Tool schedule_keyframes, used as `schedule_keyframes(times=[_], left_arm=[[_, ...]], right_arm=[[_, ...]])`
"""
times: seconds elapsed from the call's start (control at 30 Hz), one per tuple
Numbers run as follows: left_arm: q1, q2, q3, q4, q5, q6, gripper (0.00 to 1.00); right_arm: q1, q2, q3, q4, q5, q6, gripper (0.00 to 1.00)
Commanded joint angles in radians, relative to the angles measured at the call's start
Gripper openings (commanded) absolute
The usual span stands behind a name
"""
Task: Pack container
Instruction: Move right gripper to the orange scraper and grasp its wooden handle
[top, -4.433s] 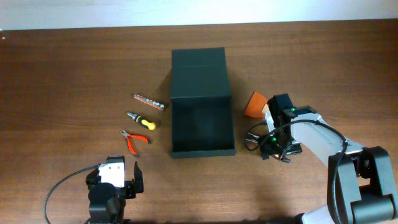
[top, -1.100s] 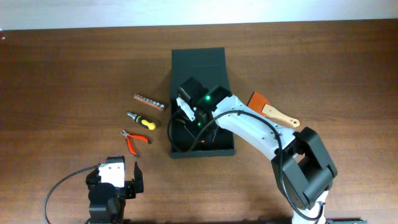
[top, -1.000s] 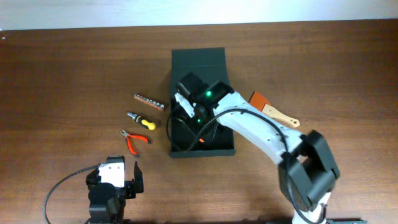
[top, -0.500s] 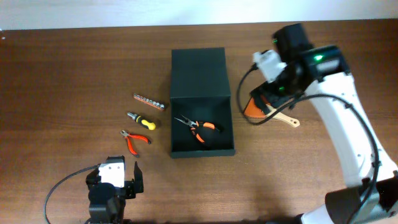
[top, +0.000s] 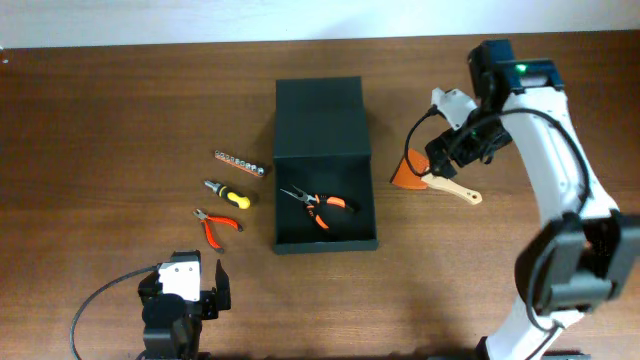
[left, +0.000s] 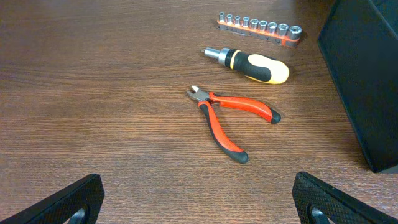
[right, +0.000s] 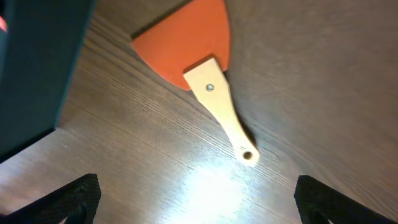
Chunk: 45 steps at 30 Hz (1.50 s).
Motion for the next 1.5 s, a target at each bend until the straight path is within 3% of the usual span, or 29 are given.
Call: schedule_keyframes(times=[0.0, 0.53, 1.23, 1.47], left_arm=[[0.003, -0.010, -0.006, 0.002, -0.005, -0.010, 0.99], [0.003, -0.010, -0.006, 0.002, -0.005, -0.010, 0.99], [0.003, -0.010, -0.006, 0.002, -0.005, -0.010, 0.99], [0.003, -0.010, -0.006, 0.002, -0.005, -0.010, 0.99]], right_arm=[[-0.004, 0.059, -0.029, 0.013, -0.021, -0.016, 1.00], [-0.051, 0.074, -0.335, 0.275, -0.009, 0.025, 1.00], [-0.050, 0.075, -0.362, 0.380, -0.005, 0.024, 1.00], [-0.050, 0.075, -0.410, 0.420, -0.005, 0.025, 0.95]])
